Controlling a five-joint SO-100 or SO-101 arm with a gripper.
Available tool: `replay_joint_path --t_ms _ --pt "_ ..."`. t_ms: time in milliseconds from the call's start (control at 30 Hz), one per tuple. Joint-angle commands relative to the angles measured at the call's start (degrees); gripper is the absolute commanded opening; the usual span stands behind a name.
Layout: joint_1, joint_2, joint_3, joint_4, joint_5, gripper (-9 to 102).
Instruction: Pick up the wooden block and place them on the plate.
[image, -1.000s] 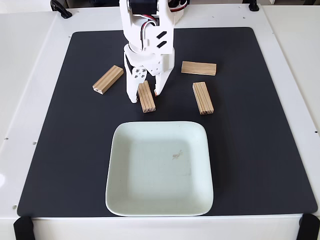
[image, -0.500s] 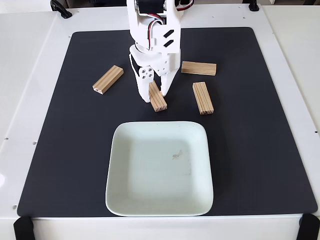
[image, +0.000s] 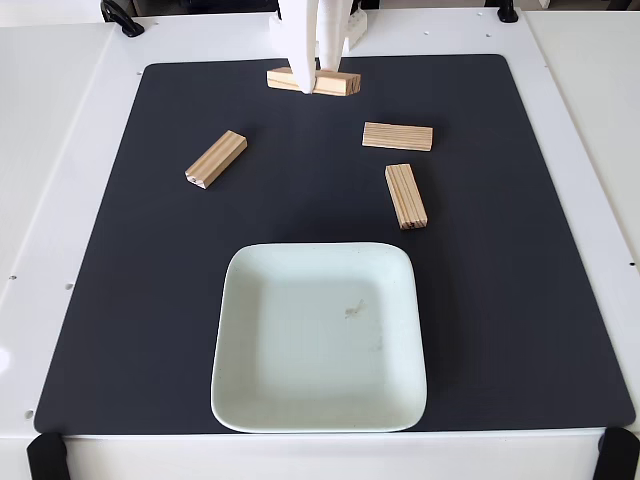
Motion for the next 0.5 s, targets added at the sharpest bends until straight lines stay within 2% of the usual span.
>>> replay_joint_path --t_ms 0,67,167,300,467 --pt "0.6 3.4 0.6 -7.2 -22.5 -1" --pt "0.6 1.9 0.8 -11.9 -31.1 -1" --pt "0.7 -4.1 -0.4 -17.9 -38.8 -1" --pt "1.2 -16.9 -8.7 -24.7 -40.8 -1" --pt "1.8 -35.9 -29.7 -24.7 -40.6 -1"
